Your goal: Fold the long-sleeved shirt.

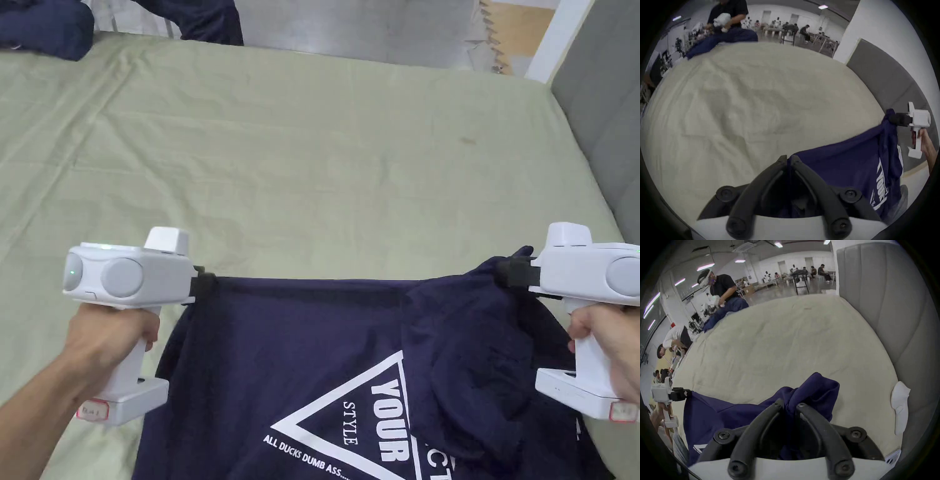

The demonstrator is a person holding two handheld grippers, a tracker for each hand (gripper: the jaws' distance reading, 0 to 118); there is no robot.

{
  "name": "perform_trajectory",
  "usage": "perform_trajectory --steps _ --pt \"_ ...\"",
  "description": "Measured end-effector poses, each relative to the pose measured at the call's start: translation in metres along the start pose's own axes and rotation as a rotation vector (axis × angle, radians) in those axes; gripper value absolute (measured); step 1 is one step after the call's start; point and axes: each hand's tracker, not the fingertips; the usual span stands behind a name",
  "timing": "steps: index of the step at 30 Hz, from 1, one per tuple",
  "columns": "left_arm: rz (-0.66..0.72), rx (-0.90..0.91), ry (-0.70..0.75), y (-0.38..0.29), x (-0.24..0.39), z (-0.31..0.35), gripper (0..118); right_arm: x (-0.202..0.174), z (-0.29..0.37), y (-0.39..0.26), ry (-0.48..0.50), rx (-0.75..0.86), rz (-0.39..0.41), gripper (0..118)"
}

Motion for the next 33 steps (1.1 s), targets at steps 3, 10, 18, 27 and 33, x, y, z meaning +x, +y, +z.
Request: perform_trajectory --steps 3,10,18,27,33 --pt "0.025 0.07 -0.019 0.022 -0.001 0.019 7 -0.01 0.022 0.007 0.0 0.071 0.01 8" --pt "-0.1 0.224 0.053 0.023 0.026 0.075 7 -0.022 0.09 -0.013 0.005 0.248 0.048 8" --pt "-0.227 0.298 0.038 -0.068 0.057 0.154 7 -0.034 0.179 -0.113 -0.04 0.325 0.155 8" --pt "-0.307 -0.104 -0.027 -0.201 0.063 0.16 7 -0.015 0.188 -0.235 -0.073 -0.03 0.113 8" --pt "-0.281 -0.323 -0.038 -0.235 0.062 0.117 7 -0.003 0.154 -0.262 -0.094 -0.209 0.056 8"
